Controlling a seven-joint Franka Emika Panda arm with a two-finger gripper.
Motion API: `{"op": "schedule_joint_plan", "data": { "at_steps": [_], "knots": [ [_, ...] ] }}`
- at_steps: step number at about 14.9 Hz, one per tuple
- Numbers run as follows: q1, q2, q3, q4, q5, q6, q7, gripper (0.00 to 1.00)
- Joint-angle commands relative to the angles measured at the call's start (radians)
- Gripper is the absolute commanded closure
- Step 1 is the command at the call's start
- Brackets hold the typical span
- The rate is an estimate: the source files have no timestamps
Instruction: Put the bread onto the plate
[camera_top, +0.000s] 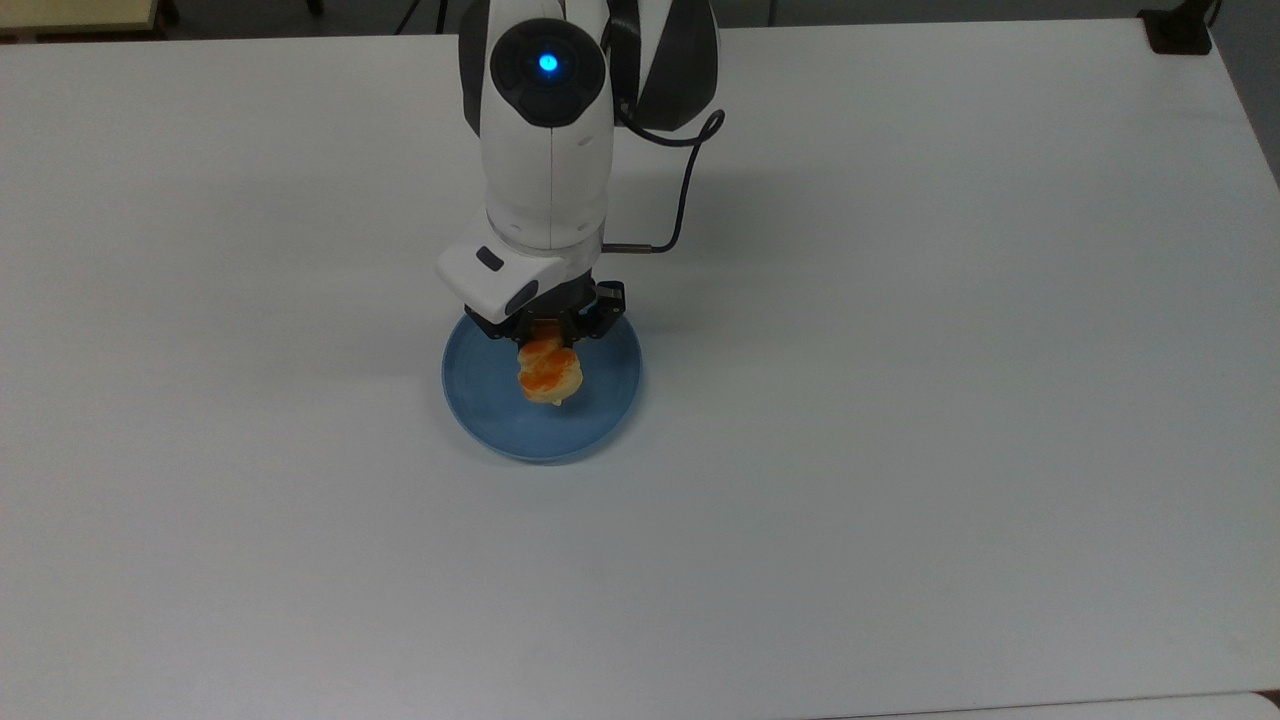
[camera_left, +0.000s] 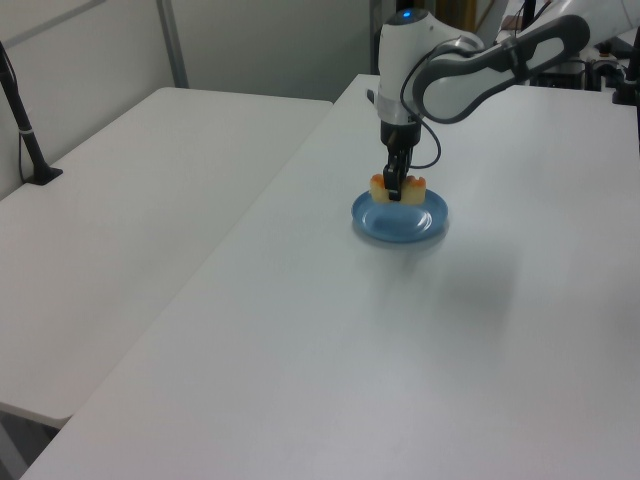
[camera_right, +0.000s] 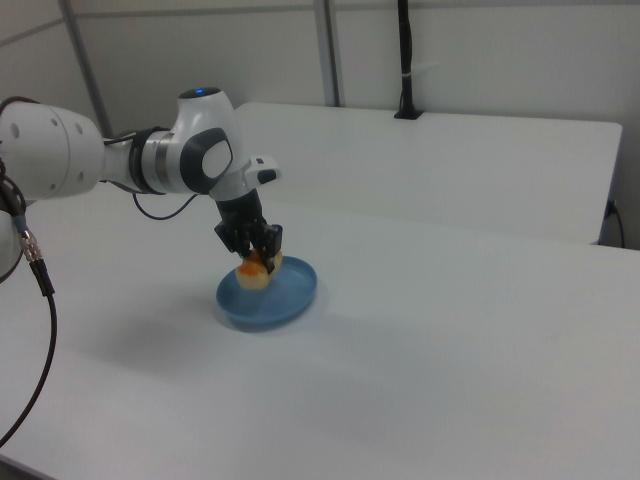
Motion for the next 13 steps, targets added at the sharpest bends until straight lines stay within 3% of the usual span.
{"op": "schedule_joint_plan", "data": {
  "at_steps": [1,3,4,8,13],
  "knots": [
    [0.017,0.021,-0.015,-0.018,-0.046,0.072,0.077,0.49],
    [0.016,0.019,-0.015,-0.018,-0.046,0.072,0.08,0.26],
    [0.017,0.018,-0.015,-0.017,-0.046,0.07,0.081,0.02],
    [0.022,-0.037,-0.015,-0.007,-0.046,0.02,0.08,0.0],
    [0.02,-0.223,-0.015,0.013,-0.031,-0.237,0.083,0.0]
  ]
}}
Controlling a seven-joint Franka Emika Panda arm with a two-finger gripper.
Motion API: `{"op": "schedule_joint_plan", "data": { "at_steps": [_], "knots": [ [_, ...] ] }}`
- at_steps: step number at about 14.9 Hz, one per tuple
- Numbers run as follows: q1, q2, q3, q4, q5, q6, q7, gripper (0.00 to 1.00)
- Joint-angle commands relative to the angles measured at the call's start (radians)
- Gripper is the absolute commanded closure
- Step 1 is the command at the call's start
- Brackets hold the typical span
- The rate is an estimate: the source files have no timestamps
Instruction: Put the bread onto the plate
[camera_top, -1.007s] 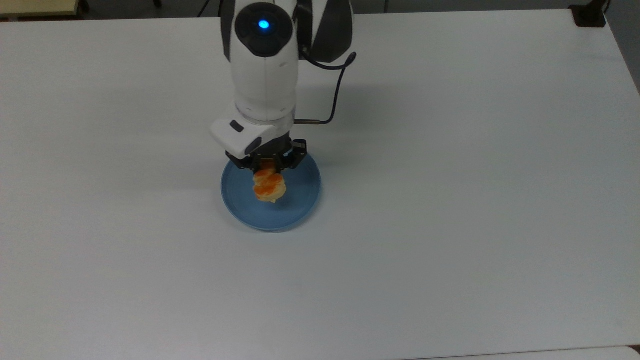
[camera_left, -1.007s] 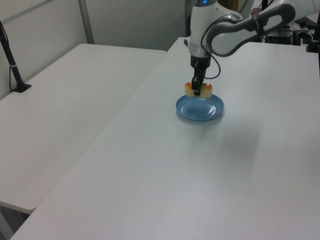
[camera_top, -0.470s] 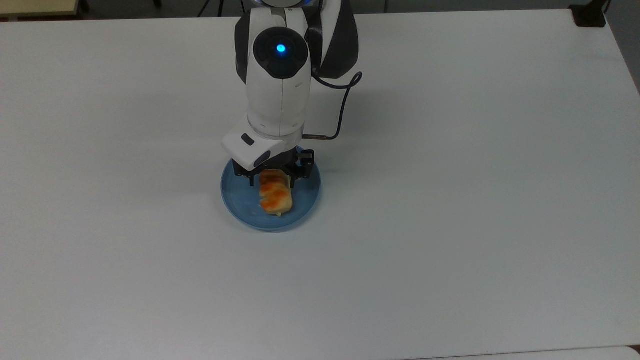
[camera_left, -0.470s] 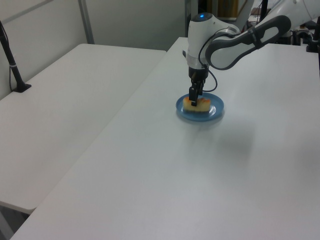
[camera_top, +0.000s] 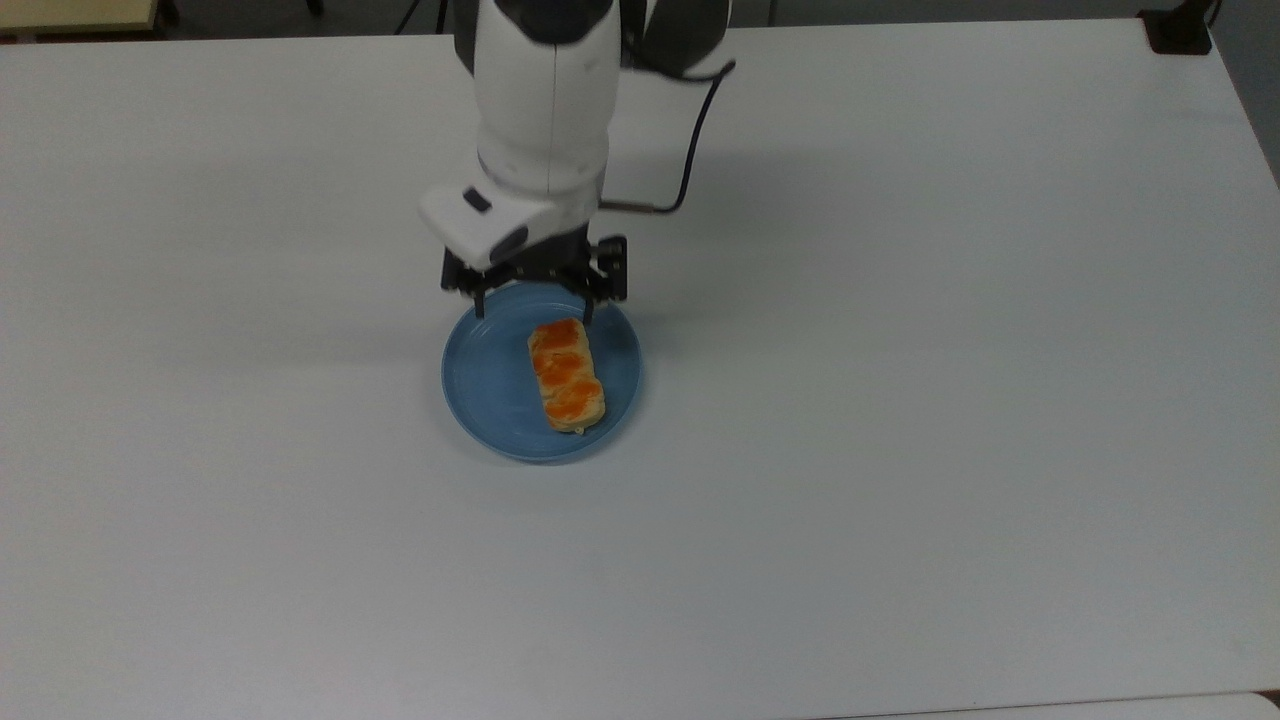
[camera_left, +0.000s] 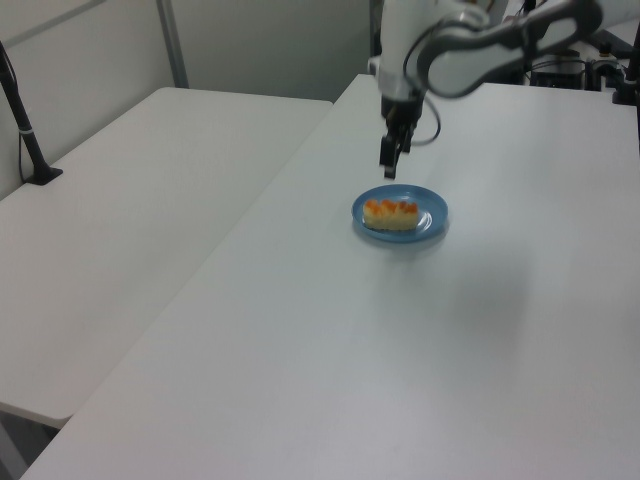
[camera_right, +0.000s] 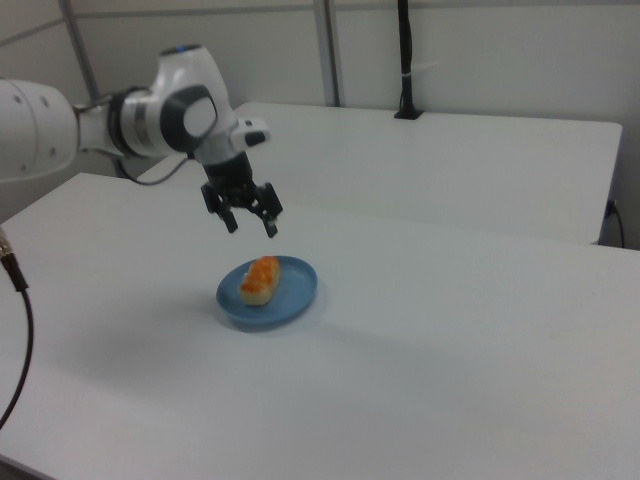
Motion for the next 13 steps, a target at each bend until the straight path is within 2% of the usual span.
{"op": "schedule_joint_plan", "data": {
  "at_steps": [1,3,6,13],
  "knots": [
    [0.016,-0.169,-0.012,-0.034,0.0,-0.184,0.024,0.0],
    [0.013,-0.23,-0.012,-0.034,0.0,-0.283,0.024,0.0],
    [0.008,-0.304,-0.022,-0.039,0.014,-0.349,0.007,0.0],
    [-0.012,-0.316,-0.025,-0.036,0.054,-0.372,-0.007,0.0]
  ]
}}
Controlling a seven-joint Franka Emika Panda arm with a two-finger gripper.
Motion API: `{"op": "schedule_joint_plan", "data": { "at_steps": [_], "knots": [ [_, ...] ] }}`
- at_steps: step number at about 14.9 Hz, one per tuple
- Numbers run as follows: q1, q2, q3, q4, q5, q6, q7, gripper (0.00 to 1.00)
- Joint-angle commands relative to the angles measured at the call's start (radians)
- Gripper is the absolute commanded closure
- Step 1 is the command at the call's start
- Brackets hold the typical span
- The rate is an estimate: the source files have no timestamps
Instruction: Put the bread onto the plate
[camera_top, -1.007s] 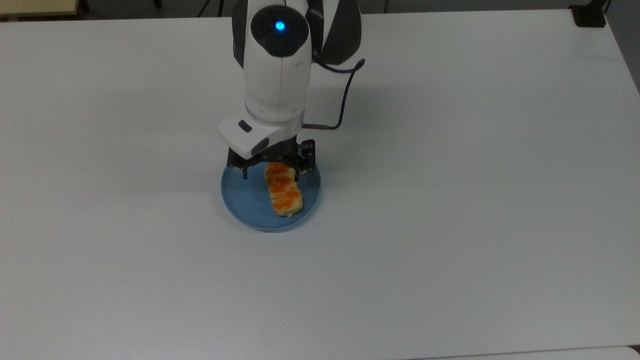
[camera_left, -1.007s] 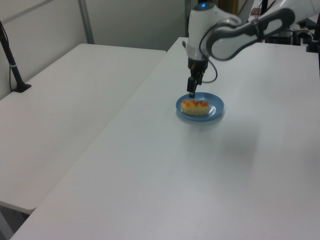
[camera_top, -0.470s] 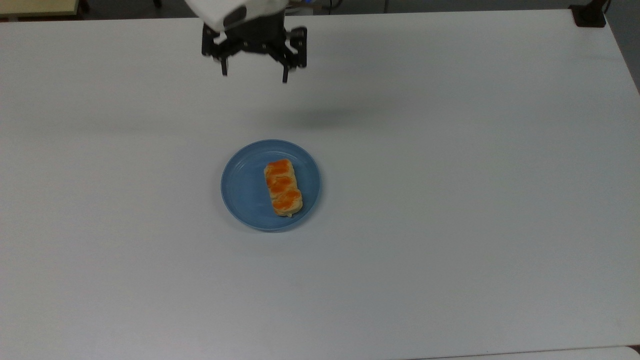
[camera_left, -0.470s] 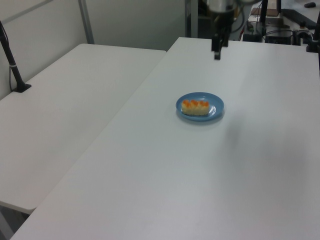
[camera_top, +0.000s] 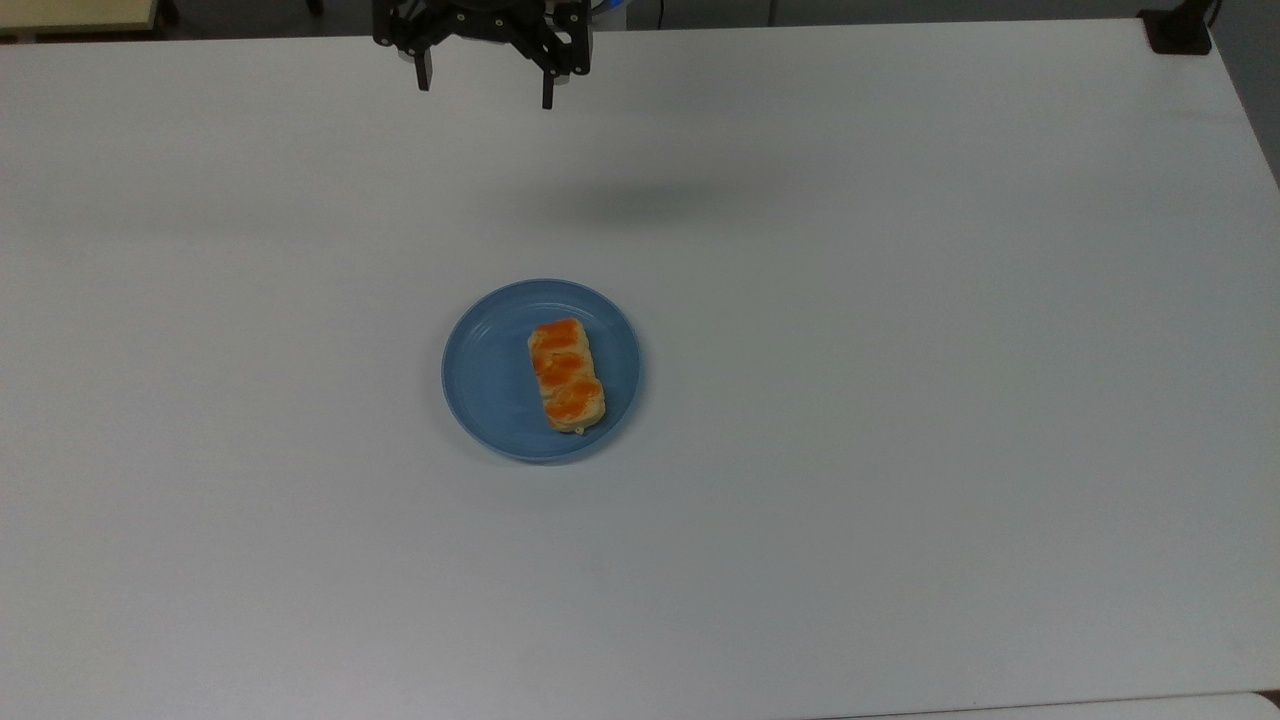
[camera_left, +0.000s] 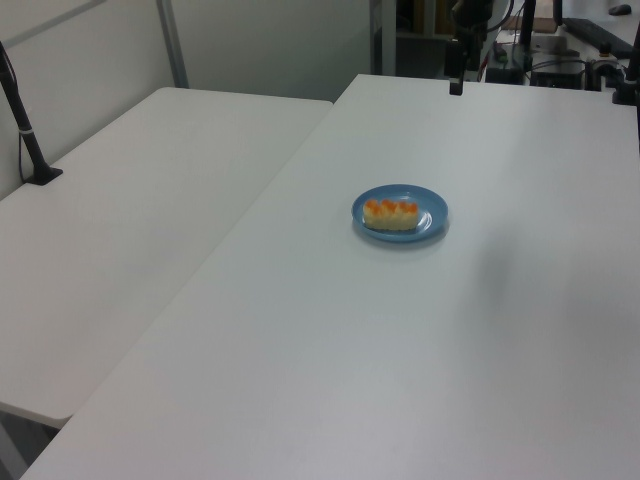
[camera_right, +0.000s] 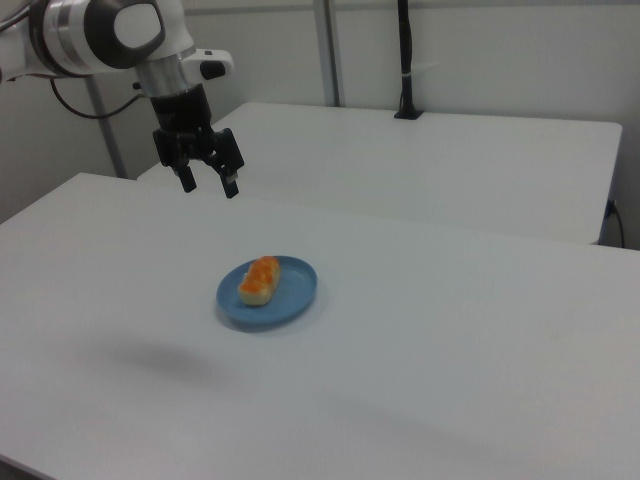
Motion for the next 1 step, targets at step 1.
{"op": "schedule_joint_plan", "data": {
  "at_steps": [1],
  "knots": [
    [0.0,-0.021,-0.008,-0.023,0.042,-0.014,-0.009,0.0]
  ]
}}
